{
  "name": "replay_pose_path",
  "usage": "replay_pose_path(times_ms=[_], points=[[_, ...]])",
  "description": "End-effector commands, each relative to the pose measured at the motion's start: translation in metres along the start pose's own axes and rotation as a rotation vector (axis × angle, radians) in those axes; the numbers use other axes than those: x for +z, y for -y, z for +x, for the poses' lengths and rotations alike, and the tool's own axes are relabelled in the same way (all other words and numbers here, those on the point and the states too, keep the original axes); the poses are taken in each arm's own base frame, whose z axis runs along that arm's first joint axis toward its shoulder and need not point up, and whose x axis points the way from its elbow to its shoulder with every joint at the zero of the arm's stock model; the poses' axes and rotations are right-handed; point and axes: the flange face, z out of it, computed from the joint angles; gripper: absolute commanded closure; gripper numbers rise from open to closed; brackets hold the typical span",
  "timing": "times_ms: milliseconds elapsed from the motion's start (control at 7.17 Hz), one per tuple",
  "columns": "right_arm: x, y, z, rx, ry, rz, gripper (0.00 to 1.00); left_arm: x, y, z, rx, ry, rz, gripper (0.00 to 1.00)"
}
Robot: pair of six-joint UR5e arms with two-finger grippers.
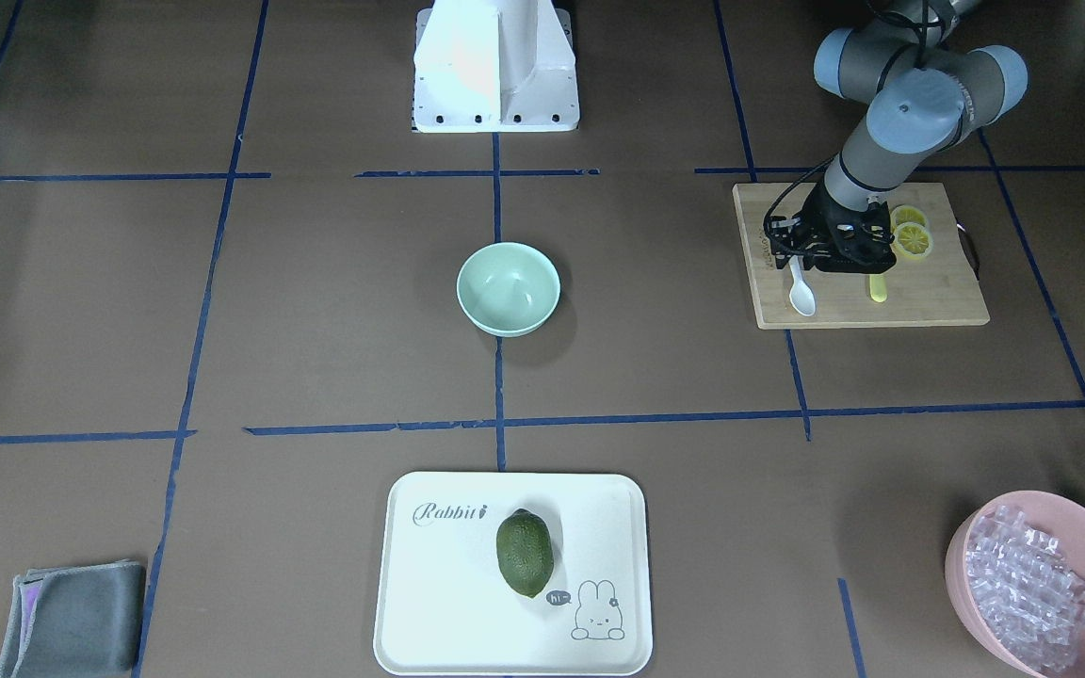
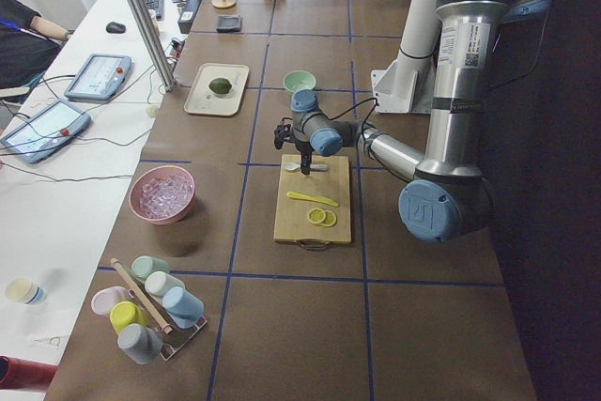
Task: Place spoon in bowl
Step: 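Lower the left gripper and grasp the white spoon's handle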
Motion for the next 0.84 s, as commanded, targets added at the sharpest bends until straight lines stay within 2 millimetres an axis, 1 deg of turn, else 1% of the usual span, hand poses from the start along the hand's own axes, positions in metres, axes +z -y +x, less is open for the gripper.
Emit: replay_pose_path(times_ms=[0, 140, 279, 419, 558, 698], points=[[-0.001, 0.001, 0.0, -0.001, 0.0, 0.001, 0.0, 0.0, 0.0, 0.0, -0.001, 0.001, 0.001, 0.95], [-0.001, 0.001, -0.001, -0.002, 0.0, 0.002, 0.0, 0.0, 0.0, 0.0, 0.0, -0.001, 0.0, 0.99], [-0.001, 0.001, -0.001, -0.002, 0.0, 0.002, 0.0, -0.005, -0.001, 0.003, 0.007, -0.008, 0.005, 1.0], [-0.001, 0.001, -0.001, -0.002, 0.0, 0.002, 0.0, -0.014, -0.001, 0.012, 0.024, -0.029, 0.019, 1.0], [-0.001, 0.0, -0.001, -0.002, 0.0, 0.002, 0.0, -0.027, 0.006, 0.034, 0.088, -0.062, 0.047, 1.0], [-0.002, 0.001, -0.001, -0.003, -0.001, 0.003, 0.0, -0.04, 0.018, 0.063, 0.197, -0.088, 0.093, 1.0]])
